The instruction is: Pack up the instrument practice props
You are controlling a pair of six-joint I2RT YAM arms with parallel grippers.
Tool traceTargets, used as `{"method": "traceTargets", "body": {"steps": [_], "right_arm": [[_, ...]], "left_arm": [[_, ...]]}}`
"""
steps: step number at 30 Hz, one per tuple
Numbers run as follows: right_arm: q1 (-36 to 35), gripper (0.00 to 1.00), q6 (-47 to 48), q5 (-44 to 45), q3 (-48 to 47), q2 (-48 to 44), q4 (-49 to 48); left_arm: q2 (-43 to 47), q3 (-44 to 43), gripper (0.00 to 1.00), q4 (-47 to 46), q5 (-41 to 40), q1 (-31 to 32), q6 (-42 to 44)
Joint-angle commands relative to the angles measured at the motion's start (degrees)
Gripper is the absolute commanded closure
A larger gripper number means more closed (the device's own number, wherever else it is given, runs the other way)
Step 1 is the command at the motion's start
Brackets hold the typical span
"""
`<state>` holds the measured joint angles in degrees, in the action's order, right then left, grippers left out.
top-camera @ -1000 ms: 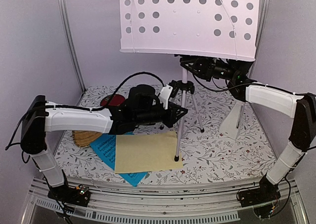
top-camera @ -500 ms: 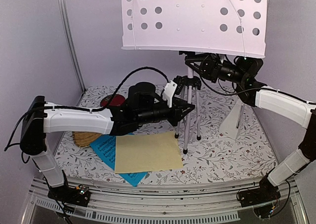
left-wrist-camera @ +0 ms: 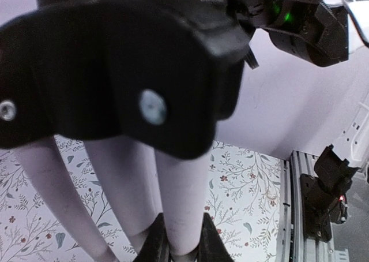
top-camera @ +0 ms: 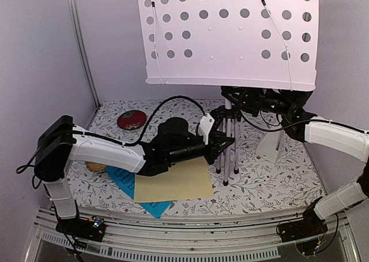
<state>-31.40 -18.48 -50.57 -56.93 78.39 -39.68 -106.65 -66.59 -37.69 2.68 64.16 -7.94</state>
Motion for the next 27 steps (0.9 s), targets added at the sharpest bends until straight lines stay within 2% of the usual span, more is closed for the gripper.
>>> {"method": "traceTargets", "body": {"steps": [1,2,6,11,18,23,27], "right_arm": [[-1.30,0.99,-1.61,1.37,1.93,-4.91,-6.25],[-1.30,0.99,-1.50,1.92,2.71,-5.36,-6.52],[-1.30,0.99,-1.47,4.07,5.11,-6.90,-7.16],[-1.32,0.99,-1.64,4.76,5.85,-7.44,-7.63],[-1.30,0.99,-2.00,4.97,6.14,-7.72,-7.69],[-1.34,0.99,-2.09,5.36,6.31,-7.96,-7.70],[-1.36,0.99,-2.23,5.61,6.34,-8.52,-7.34]], "left_arm": [[0.09,-0.60,1.00,-5.85,-4.33,1.25,2.13],[0.27,-0.23,0.99,-5.68,-4.94,1.33,2.33],[1.49,1.44,0.73,-5.03,-7.90,2.04,3.13],[3.51,5.22,0.53,-7.18,-9.69,2.21,2.75],[6.40,12.64,0.37,-16.04,-10.73,2.40,1.17],[2.93,8.21,0.22,-15.45,-7.64,2.43,1.82],[-0.86,3.80,0.15,-14.19,-9.84,2.04,2.85]]}}
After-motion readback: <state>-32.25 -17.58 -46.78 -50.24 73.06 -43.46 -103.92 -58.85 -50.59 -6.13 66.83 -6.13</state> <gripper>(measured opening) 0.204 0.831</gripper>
